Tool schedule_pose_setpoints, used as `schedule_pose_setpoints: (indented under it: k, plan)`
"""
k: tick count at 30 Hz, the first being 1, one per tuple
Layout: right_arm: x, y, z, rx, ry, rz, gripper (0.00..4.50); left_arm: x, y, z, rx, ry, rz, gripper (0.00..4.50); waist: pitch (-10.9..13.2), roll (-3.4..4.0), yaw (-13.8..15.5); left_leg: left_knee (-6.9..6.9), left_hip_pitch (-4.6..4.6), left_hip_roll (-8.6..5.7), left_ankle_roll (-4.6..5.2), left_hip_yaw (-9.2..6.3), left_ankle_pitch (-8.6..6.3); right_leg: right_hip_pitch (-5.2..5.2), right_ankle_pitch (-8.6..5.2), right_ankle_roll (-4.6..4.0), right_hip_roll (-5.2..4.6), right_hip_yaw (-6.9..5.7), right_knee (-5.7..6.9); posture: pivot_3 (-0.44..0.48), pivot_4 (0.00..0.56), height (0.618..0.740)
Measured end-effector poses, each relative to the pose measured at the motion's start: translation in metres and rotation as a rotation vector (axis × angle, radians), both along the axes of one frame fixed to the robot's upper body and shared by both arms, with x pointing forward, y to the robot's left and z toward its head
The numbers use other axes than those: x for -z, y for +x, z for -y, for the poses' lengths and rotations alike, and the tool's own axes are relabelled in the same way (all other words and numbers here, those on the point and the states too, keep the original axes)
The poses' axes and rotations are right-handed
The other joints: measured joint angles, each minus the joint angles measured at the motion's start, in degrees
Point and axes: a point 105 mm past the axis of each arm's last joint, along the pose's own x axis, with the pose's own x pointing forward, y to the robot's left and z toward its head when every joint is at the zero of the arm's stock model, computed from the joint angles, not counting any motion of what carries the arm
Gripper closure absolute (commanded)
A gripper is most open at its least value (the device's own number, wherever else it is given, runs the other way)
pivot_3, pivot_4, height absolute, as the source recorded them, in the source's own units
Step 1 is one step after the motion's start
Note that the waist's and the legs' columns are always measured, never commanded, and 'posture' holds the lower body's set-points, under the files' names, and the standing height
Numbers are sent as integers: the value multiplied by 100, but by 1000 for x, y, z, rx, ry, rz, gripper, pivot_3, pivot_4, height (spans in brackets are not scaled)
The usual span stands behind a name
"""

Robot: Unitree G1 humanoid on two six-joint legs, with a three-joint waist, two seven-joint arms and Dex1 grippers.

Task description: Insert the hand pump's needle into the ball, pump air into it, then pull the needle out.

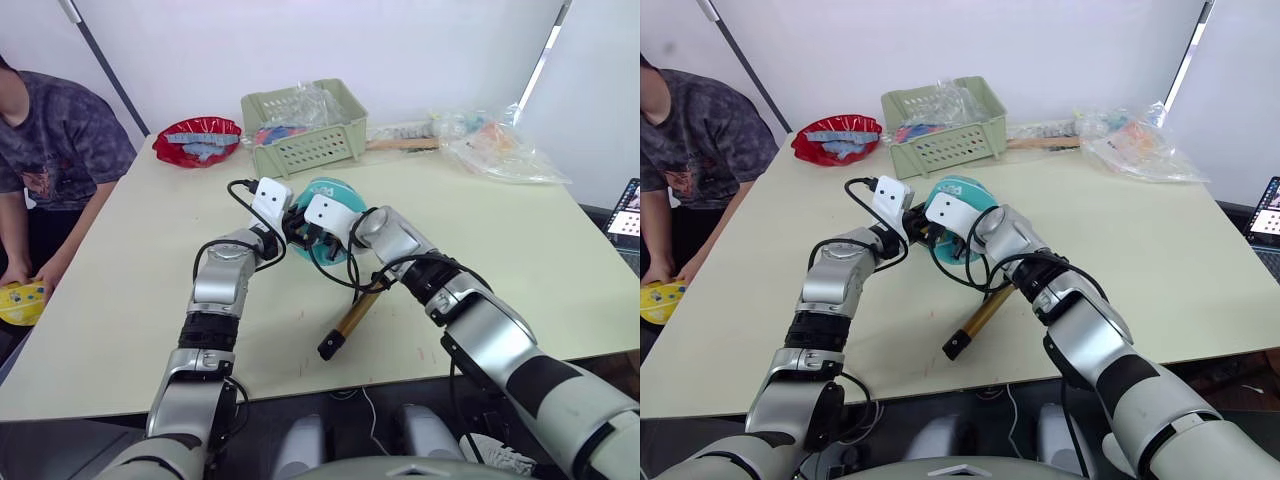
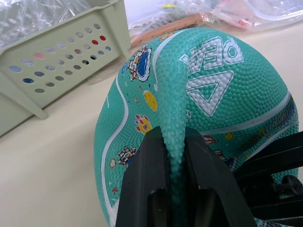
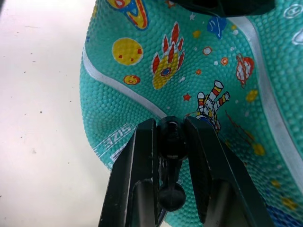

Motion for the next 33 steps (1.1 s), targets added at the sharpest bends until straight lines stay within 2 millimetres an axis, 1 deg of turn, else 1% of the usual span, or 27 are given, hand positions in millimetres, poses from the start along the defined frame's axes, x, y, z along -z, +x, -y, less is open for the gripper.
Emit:
schedule_pose_setpoints:
  k: [4, 16, 19, 23, 27, 30, 32, 33]
  plan:
    - [5, 1, -4, 19, -22, 4, 4174, 1, 0, 0, -2, 1, -5, 4500, -17, 12, -5, -3, 2, 1, -1, 0, 0, -1, -1, -1, 1, 5, 0, 0, 150, 740]
    - [10, 4, -5, 69, 27, -5, 4174, 3, -1, -2, -12, 1, -10, 4500, -37, 14, -15, -6, 7, 2, -3, 1, -2, -1, -12, -18, 2, 14, -2, 0, 150, 740]
    - [11, 5, -4, 83, 50, -17, 4174, 3, -1, -1, -12, 1, -10, 4500, -37, 14, -15, -6, 7, 2, -3, 1, -2, -1, -12, -18, 2, 14, -3, 0, 150, 740]
    - [11, 6, -2, 136, 153, -70, 4174, 3, 0, -1, -14, 1, -9, 4500, -35, 16, -13, -6, 5, 3, -4, -1, -2, -1, -12, -19, 0, 14, -5, 0, 150, 740]
    - [7, 6, -1, 145, 185, -63, 4174, 2, 1, -2, -11, 2, -3, 4500, -28, 20, -9, -6, 1, 3, -6, -1, -3, -4, -13, -18, 0, 12, -6, 0, 150, 740]
    - [4, 5, 4, 170, 223, -73, 4174, 0, 2, -1, 2, 4, 4, 4500, 0, 26, 4, -6, -6, 1, -15, -1, -8, -9, -12, -17, -1, 11, -10, 0, 150, 740]
    - [-1, 3, 10, 188, 241, -68, 4174, -2, 2, 2, 11, 1, 12, 4500, 22, 24, 29, -6, -12, -4, -15, -4, -7, -10, -10, -14, -7, 8, -14, 0, 150, 740]
    - [-2, 2, 15, 195, 249, -60, 4174, -3, 2, 4, 19, -1, 15, 4500, 44, 38, 56, -6, -17, -9, -14, -5, -6, -13, -7, -7, -11, 6, -17, 0, 150, 740]
